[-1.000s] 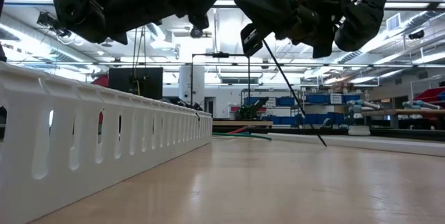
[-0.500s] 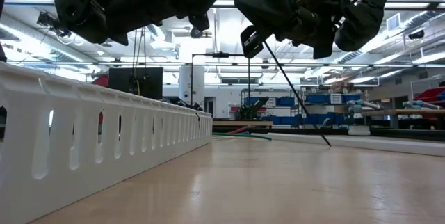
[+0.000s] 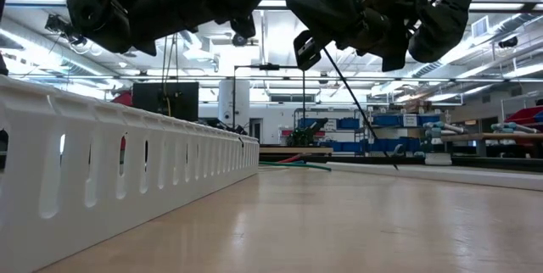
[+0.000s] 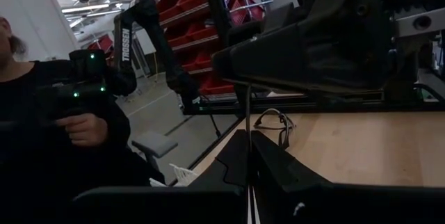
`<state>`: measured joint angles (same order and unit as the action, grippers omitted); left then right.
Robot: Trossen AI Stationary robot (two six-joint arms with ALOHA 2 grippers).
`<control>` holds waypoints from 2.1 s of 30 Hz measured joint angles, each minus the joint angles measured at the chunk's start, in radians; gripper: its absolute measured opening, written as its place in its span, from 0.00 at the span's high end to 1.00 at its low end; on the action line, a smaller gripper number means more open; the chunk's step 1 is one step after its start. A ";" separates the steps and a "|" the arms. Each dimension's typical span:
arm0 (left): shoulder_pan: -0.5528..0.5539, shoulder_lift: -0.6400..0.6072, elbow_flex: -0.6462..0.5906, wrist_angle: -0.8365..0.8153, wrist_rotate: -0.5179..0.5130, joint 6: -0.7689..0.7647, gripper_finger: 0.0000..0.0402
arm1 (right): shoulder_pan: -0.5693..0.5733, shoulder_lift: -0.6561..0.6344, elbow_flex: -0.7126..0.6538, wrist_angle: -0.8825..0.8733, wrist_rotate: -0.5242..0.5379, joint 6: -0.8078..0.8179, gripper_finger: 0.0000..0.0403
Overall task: Ziptie cables
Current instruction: Wrap the black zip tie around the object
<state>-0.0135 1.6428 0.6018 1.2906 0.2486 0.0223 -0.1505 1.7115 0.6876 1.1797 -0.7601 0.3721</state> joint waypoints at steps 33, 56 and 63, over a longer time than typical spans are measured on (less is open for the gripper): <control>0.000 0.000 -0.001 -0.004 -0.040 0.000 0.97 | 0.000 0.000 0.000 0.031 0.037 -0.007 1.00; 0.000 0.000 -0.001 -0.014 -0.080 0.000 0.92 | 0.000 0.000 0.000 0.038 0.037 -0.008 1.00; 0.000 0.000 -0.001 -0.039 -0.080 0.000 0.88 | 0.000 0.000 0.000 0.039 0.038 -0.015 1.00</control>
<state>-0.0135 1.6426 0.6010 1.2518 0.1688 0.0219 -0.1501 1.7111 0.6876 1.2182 -0.7224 0.3572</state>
